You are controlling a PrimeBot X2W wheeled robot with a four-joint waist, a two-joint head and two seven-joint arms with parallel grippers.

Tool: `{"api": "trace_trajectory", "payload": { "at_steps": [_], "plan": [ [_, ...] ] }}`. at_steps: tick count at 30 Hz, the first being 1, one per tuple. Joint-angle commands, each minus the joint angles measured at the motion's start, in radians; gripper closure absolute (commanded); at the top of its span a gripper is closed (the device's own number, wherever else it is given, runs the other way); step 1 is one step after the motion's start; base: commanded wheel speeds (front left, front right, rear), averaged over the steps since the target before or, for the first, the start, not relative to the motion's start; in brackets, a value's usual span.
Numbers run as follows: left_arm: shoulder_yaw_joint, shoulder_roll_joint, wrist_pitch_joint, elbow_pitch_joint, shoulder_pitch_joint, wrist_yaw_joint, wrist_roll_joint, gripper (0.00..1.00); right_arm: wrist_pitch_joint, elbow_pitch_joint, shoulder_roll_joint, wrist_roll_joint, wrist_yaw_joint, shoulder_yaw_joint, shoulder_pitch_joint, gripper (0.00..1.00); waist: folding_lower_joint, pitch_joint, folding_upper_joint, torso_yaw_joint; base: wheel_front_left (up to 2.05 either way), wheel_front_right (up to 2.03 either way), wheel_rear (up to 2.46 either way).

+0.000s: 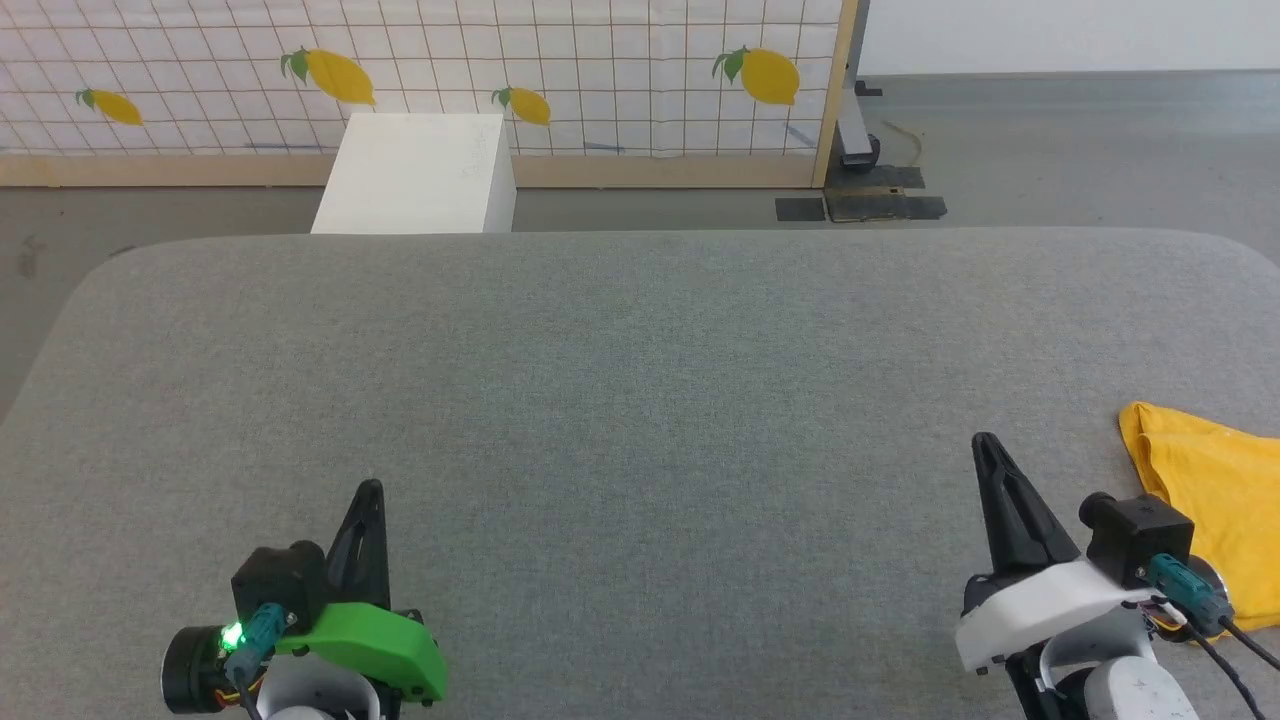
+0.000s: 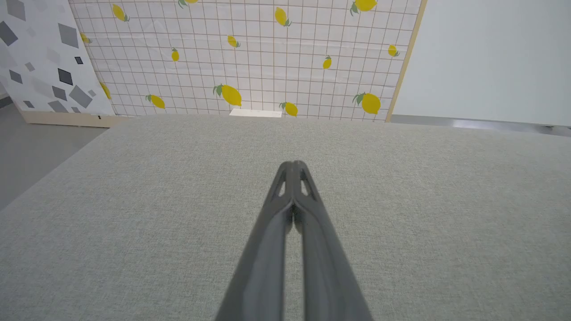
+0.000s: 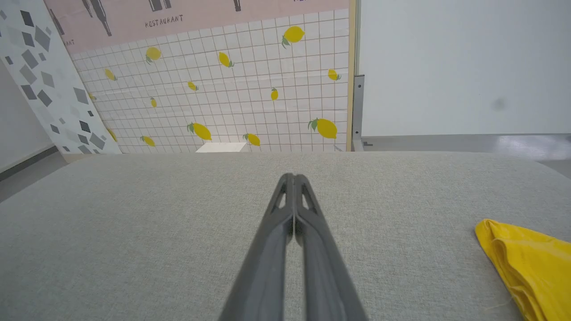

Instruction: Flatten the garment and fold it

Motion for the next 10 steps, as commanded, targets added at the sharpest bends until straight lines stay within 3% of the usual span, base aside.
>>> {"api": "trace_trajectory", "payload": {
  "at_steps": [1,10],
  "plan": [
    [0.003,-0.005,0.005,-0.009,0.004,0.006,0.014,1.0,0.005,-0.012,0.0,-0.015,-0.001,-0.001,0.015,1.0,0.0,0.0,0.0,0.0,0.0,0.0,0.0],
    [0.004,-0.007,0.023,-0.025,0.005,0.009,0.028,1.0,0.023,-0.033,0.0,-0.031,-0.001,-0.001,0.02,1.0,0.0,-0.001,0.0,0.002,0.0,0.0,0.0]
  ]
}}
